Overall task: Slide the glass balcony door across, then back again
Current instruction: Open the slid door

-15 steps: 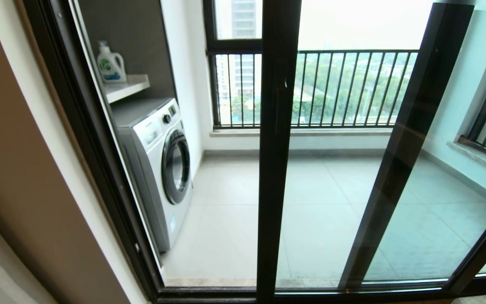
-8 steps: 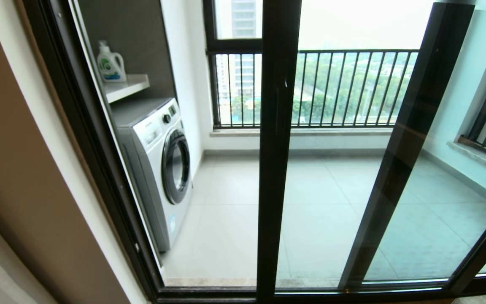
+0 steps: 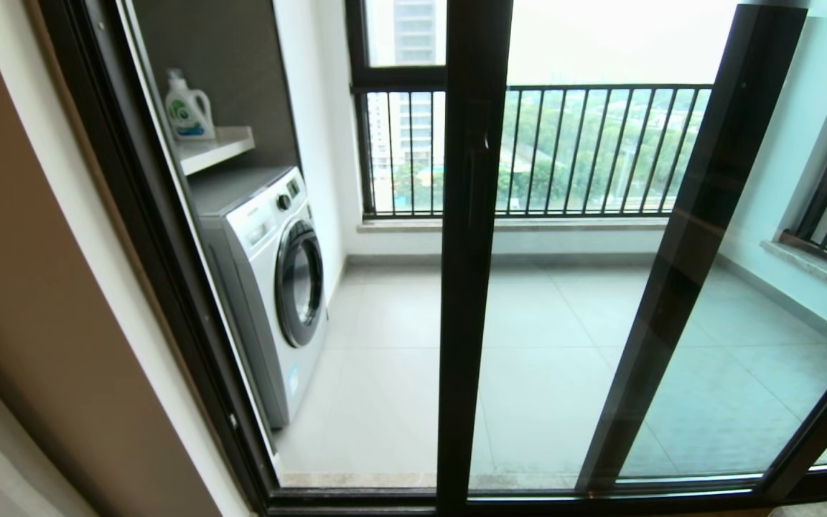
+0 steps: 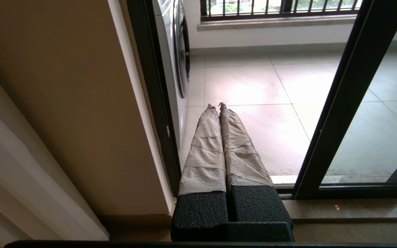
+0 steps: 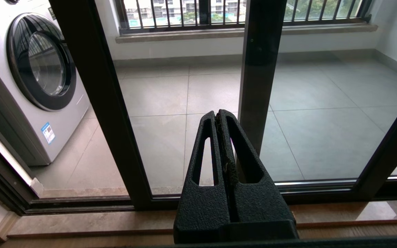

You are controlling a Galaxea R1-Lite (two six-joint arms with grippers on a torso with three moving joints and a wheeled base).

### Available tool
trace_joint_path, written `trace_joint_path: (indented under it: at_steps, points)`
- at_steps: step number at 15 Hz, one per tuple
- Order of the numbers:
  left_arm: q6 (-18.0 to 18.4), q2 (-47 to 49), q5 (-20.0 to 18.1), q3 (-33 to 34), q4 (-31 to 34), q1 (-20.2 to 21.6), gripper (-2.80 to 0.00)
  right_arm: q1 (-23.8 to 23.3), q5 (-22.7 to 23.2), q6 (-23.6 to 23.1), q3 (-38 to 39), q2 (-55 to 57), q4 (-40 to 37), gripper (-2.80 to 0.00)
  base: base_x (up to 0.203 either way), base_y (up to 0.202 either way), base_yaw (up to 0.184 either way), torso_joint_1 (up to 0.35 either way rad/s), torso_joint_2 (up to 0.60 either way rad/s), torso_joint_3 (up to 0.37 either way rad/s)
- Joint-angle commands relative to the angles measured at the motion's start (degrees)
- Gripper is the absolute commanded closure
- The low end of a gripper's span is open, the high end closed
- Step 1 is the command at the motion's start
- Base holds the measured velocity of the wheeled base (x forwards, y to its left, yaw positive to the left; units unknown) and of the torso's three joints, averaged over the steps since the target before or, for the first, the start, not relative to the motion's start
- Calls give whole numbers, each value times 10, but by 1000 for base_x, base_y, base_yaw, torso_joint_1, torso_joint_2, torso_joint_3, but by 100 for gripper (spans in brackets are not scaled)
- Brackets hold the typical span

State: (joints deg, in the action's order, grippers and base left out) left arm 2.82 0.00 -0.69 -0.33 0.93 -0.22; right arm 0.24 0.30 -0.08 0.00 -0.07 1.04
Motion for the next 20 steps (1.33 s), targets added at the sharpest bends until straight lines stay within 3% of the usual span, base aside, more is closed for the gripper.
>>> trace_joint_path:
  at_steps: [1, 8, 11, 16, 20]
  points:
    - [-33, 1, 8, 2, -9, 0, 0, 0, 0, 0, 4, 1, 1, 0, 0, 0, 0, 0, 0, 0]
    - [-32, 2, 9, 3, -10, 0, 0, 0, -2, -4, 3, 1, 0, 0, 0, 0, 0, 0, 0, 0]
    - [-32, 1, 9, 3, -10, 0, 0, 1, -3, 0, -72, 41, -16, 0, 0, 0, 0, 0, 0, 0]
    - [-33, 1, 9, 3, -10, 0, 0, 14, 11, 37, -288, 327, -6, 0, 0, 0, 0, 0, 0, 0]
    - [-32, 1, 9, 3, -10, 0, 0, 20, 29, 30, -398, 570, 71, 0, 0, 0, 0, 0, 0, 0]
